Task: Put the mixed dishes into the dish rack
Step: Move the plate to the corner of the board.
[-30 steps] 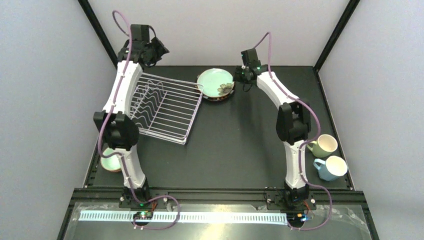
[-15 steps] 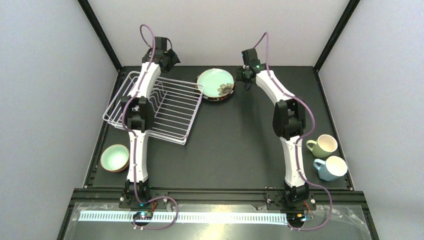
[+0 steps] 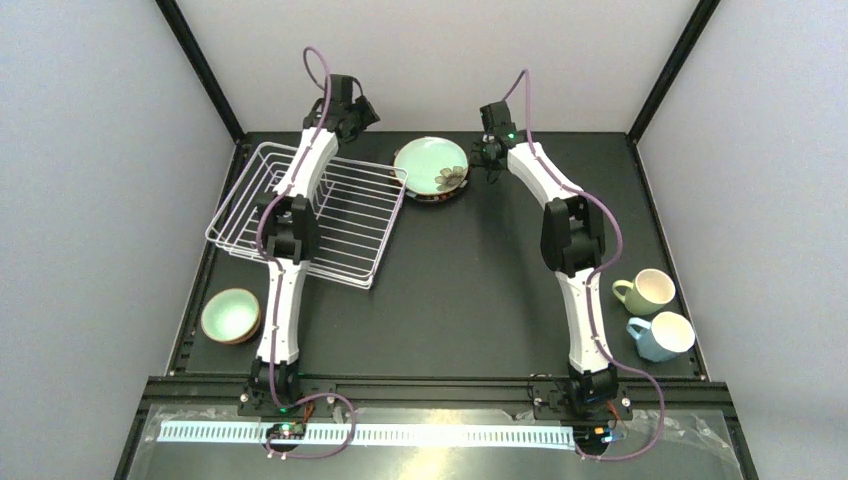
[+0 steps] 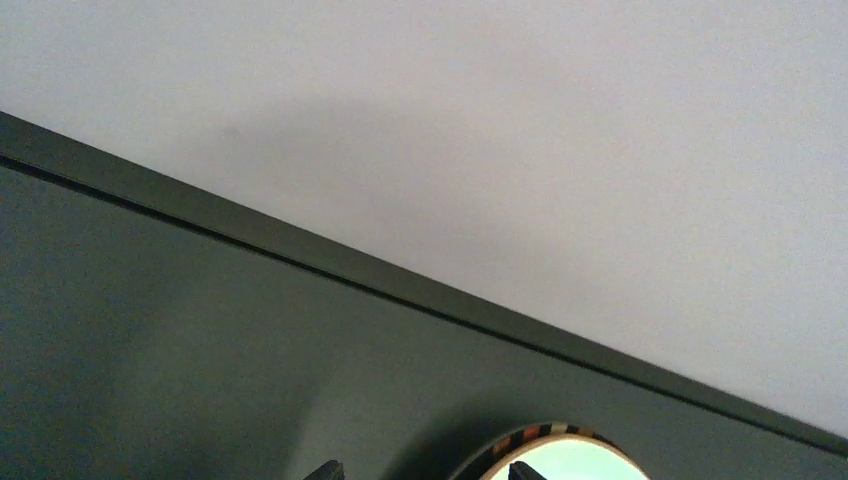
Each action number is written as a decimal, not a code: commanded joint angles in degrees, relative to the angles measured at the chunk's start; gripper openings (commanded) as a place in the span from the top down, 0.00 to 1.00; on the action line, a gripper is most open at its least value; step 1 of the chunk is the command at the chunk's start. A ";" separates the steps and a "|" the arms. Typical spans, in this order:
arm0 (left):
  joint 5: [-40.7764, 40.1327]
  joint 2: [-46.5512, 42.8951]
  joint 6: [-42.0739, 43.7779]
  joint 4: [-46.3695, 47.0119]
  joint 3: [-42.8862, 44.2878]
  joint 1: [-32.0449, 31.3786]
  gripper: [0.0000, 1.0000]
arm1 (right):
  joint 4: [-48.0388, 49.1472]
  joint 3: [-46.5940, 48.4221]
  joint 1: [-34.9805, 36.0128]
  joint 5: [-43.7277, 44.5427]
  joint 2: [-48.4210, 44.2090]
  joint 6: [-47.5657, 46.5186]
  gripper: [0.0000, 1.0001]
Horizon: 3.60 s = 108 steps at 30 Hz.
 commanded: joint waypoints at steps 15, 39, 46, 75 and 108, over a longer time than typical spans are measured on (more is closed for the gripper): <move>-2.78 5.61 4.67 -2.19 2.62 -3.70 0.06 | -0.79 2.83 -0.20 0.93 2.46 -2.41 0.23; 2.88 9.65 3.69 -5.67 2.98 -6.66 0.06 | -2.28 4.29 -1.85 3.96 3.70 -4.97 0.22; 4.19 10.31 4.01 -7.04 3.00 -7.98 0.07 | -2.08 2.63 -1.85 4.27 3.54 -4.98 0.22; 7.37 10.01 5.13 -9.09 2.97 -13.65 0.10 | 2.09 -7.61 -4.35 5.62 -5.00 -3.97 0.22; 10.19 10.91 7.67 -10.17 2.99 -21.20 0.11 | 4.22 -14.05 -6.30 10.56 -12.84 -3.40 0.22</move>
